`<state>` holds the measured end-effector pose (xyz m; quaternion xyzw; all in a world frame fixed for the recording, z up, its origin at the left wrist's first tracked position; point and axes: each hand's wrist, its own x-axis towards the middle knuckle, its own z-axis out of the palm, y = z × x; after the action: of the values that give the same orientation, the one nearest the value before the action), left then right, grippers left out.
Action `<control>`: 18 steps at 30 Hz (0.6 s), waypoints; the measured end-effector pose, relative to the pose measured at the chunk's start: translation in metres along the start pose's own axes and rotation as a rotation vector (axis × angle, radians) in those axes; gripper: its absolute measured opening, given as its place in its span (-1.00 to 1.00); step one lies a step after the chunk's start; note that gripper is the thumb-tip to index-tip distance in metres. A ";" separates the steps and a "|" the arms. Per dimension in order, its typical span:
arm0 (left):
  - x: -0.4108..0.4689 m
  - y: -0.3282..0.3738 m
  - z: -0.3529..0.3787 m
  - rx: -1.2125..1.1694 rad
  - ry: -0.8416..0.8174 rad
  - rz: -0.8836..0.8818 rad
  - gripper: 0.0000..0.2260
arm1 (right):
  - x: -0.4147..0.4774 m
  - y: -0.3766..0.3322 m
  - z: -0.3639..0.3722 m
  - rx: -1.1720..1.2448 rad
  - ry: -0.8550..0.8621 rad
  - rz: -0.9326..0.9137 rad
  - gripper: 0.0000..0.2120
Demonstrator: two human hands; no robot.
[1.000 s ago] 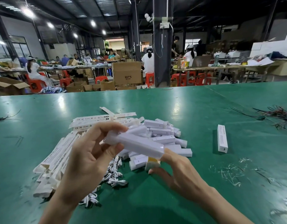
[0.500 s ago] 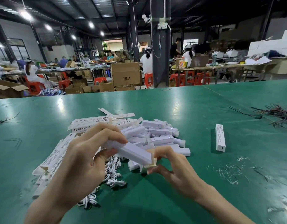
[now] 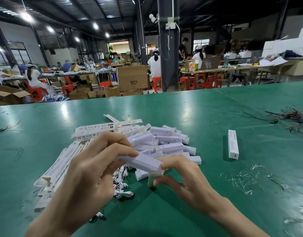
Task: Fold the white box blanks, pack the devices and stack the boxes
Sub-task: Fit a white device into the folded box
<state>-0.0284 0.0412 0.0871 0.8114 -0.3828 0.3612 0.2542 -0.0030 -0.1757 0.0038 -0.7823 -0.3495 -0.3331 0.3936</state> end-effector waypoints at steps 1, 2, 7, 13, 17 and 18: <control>0.001 0.001 -0.001 0.012 -0.011 0.009 -0.73 | 0.001 -0.001 0.000 -0.009 0.008 -0.018 -0.80; 0.001 0.001 -0.002 0.024 -0.029 0.020 -0.72 | 0.001 -0.002 0.000 -0.018 0.007 -0.033 -0.80; 0.006 0.010 -0.005 0.146 -0.200 0.118 -0.59 | 0.000 -0.003 0.000 -0.051 -0.023 -0.022 -0.82; 0.014 0.027 0.014 0.217 -0.373 0.296 -0.62 | 0.001 -0.001 0.003 -0.120 -0.008 -0.083 -0.82; 0.005 0.010 0.028 -0.129 -0.292 0.064 -0.64 | -0.001 0.003 -0.002 -0.144 0.033 -0.049 -0.80; 0.003 0.005 0.030 -0.181 -0.239 0.031 -0.71 | 0.000 0.004 -0.003 -0.121 0.039 -0.038 -0.78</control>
<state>-0.0195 0.0167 0.0721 0.8164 -0.4538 0.2300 0.2732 -0.0007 -0.1798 0.0032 -0.7913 -0.3359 -0.3762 0.3456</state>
